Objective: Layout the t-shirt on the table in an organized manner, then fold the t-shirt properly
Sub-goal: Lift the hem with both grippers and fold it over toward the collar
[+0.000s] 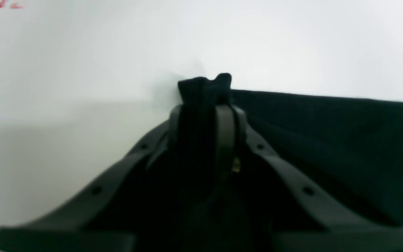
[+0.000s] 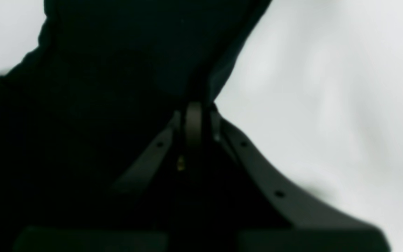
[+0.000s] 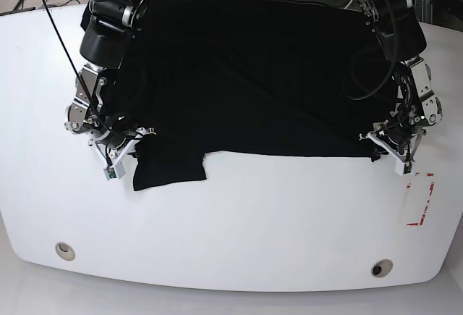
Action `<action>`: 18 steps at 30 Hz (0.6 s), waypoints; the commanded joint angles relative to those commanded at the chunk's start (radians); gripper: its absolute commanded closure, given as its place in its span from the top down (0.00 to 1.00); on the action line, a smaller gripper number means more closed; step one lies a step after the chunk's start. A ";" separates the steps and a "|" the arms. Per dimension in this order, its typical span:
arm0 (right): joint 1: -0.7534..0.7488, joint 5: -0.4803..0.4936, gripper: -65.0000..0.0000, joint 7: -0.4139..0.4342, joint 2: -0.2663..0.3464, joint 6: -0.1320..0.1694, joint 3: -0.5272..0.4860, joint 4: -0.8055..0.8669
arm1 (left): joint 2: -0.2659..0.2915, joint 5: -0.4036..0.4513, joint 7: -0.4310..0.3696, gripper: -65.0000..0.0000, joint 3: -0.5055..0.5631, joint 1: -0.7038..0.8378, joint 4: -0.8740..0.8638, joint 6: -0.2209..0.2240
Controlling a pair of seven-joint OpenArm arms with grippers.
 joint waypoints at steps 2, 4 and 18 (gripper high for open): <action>0.000 0.000 0.00 0.000 0.000 0.000 0.000 0.000 | 0.000 -0.002 0.000 0.05 0.000 0.000 0.002 -0.003; 0.000 0.000 0.00 0.000 0.000 0.000 0.000 0.002 | -0.003 -0.003 0.002 0.03 0.000 0.000 0.008 -0.005; -0.051 0.009 0.00 -0.203 0.000 0.000 0.000 0.341 | 0.005 -0.006 0.133 0.02 0.003 0.069 0.359 -0.014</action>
